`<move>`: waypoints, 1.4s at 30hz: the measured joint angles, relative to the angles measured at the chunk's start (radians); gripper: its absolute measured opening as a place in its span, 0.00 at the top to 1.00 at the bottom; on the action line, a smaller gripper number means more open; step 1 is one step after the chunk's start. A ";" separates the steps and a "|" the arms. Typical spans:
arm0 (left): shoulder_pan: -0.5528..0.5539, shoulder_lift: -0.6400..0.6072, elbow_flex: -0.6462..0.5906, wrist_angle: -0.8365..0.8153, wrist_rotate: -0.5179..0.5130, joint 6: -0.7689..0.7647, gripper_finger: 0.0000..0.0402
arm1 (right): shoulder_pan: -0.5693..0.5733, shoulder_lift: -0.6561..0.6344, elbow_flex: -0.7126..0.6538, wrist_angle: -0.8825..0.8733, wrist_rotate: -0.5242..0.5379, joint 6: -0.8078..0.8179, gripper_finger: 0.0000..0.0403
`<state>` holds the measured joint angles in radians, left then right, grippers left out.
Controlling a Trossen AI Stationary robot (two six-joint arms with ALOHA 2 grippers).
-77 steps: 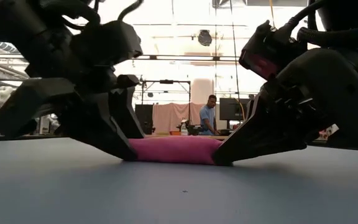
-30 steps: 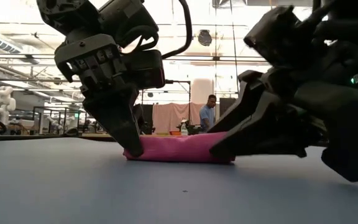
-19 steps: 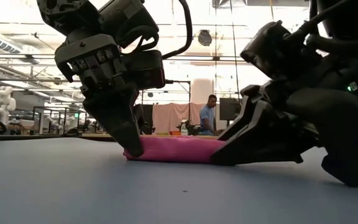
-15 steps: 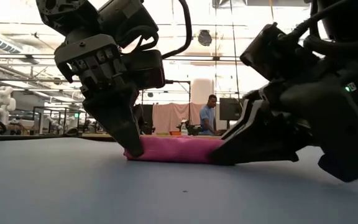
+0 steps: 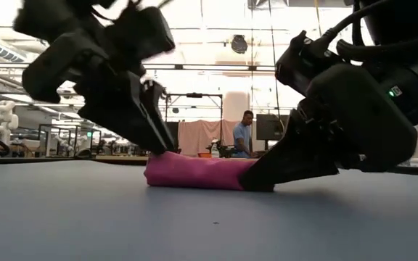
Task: Roll towel into tight, uniform cylinder
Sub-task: Roll the pink towel
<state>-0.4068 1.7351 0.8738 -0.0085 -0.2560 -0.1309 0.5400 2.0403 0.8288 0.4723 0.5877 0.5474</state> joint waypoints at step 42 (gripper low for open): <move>-0.047 0.140 0.007 0.101 -0.143 0.138 0.48 | -0.005 0.002 -0.002 0.027 -0.071 0.093 0.92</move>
<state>-0.4538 1.8751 0.8806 0.0926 -0.3987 0.0073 0.5354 2.0422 0.8268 0.4992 0.5171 0.6400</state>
